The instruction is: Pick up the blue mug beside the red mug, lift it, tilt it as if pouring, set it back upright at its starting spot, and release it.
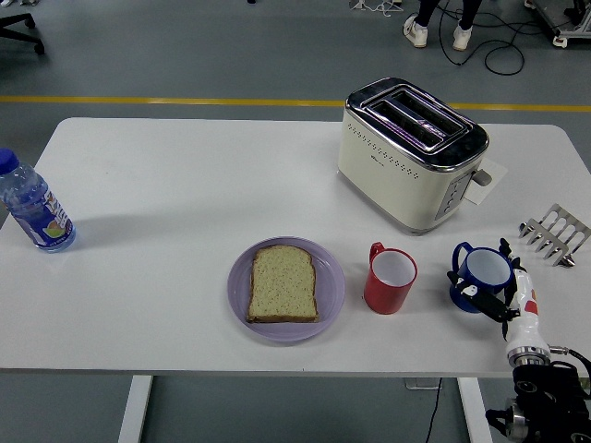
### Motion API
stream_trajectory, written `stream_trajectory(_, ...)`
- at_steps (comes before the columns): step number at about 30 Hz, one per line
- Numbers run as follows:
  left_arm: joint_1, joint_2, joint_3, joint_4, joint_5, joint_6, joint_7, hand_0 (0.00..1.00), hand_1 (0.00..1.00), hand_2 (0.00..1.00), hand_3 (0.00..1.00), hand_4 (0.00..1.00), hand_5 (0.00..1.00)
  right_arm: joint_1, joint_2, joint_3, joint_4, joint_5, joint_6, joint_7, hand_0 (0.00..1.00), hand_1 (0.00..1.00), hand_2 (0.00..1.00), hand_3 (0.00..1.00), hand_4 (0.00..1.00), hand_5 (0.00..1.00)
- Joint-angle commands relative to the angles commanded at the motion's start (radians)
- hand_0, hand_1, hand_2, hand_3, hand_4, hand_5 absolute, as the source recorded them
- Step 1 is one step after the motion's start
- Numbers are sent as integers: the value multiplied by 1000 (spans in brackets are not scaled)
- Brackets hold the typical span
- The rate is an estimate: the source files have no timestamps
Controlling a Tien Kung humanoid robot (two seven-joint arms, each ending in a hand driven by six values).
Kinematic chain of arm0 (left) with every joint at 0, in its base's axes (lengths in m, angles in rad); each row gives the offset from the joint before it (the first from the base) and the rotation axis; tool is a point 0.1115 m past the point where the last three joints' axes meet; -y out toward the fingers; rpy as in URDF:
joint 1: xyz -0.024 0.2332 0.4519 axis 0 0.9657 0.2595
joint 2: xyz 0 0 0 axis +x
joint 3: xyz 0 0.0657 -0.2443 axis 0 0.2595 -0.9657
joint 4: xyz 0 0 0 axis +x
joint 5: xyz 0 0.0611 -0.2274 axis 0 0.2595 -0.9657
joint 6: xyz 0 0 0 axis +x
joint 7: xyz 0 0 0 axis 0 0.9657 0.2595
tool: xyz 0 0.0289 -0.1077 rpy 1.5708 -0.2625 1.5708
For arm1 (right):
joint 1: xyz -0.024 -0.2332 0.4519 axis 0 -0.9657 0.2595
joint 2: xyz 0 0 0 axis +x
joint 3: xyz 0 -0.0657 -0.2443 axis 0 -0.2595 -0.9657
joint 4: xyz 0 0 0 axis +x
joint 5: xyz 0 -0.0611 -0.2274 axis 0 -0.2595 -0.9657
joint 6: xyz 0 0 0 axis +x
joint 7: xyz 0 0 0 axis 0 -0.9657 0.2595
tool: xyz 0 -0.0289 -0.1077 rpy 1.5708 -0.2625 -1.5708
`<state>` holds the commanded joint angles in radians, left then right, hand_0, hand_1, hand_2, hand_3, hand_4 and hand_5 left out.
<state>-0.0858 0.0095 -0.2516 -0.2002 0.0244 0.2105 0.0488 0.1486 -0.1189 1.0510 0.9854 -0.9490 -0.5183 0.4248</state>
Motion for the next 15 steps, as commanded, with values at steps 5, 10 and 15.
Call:
stream_trajectory(5, 0, 0, 0, 0, 1, 0, 0, 634, 644, 653, 506, 240, 855, 4, 1, -8, -13, 30, -1, 18, 943, 829, 898, 949, 983, 148)
stream_trajectory(10, 0, 0, 0, 0, 0, 0, 0, 634, 644, 653, 506, 240, 854, 8, 1, -18, -26, 58, 4, 33, 910, 791, 857, 907, 971, 154)
stream_trajectory(15, -1, 0, 0, 0, 0, 0, 0, 633, 644, 653, 506, 240, 855, 14, 1, -29, -38, 93, 0, 64, 885, 759, 817, 879, 941, 144)
